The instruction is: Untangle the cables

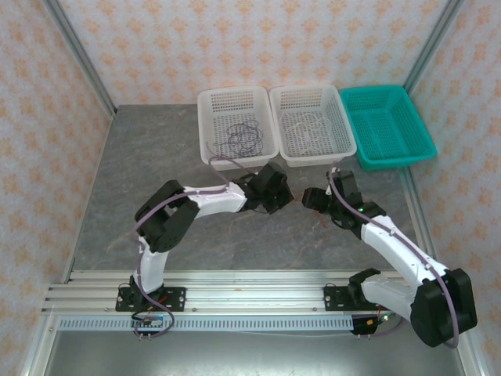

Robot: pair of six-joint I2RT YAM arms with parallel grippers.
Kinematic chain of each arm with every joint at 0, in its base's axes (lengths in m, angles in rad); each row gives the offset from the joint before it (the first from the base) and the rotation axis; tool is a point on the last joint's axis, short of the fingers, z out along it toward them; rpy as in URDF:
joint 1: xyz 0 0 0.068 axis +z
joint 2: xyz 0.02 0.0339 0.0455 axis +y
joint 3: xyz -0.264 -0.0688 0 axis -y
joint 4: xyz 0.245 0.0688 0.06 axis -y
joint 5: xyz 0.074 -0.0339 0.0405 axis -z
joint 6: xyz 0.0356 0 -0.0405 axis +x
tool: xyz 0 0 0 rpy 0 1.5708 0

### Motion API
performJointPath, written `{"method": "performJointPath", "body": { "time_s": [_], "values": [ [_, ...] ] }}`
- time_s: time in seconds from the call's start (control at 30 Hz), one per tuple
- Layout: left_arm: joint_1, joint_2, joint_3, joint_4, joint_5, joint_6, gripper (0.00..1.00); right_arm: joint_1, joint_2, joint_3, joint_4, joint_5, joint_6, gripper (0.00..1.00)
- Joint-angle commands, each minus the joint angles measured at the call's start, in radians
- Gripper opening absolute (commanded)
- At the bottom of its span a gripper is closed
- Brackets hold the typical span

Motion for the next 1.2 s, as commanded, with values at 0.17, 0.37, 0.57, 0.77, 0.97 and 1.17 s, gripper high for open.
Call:
{"method": "performJointPath", "body": {
  "time_s": [0.17, 0.37, 0.57, 0.77, 0.97, 1.17],
  "values": [
    [-0.002, -0.192, 0.044, -0.123, -0.034, 0.194, 0.0, 0.035, 0.19, -0.086, 0.316, 0.153, -0.103, 0.41],
    [0.01, -0.355, -0.012, -0.182, -0.164, 0.257, 0.0, 0.024, 0.319, -0.082, 0.36, 0.252, -0.028, 0.19],
    [0.095, -0.538, -0.072, -0.23, -0.187, 0.284, 0.0, -0.03, 0.38, -0.059, 0.311, 0.257, 0.085, 0.14],
    [0.188, -0.696, -0.103, -0.327, -0.253, 0.343, 0.0, -0.052, 0.389, -0.04, 0.268, 0.279, 0.127, 0.07],
    [0.259, -0.816, -0.137, -0.399, -0.297, 0.374, 0.0, -0.073, 0.395, -0.009, 0.183, 0.342, 0.217, 0.0],
    [0.331, -0.9, -0.158, -0.454, -0.307, 0.407, 0.0, -0.089, 0.387, 0.006, 0.132, 0.389, 0.288, 0.0]
  ]
}}
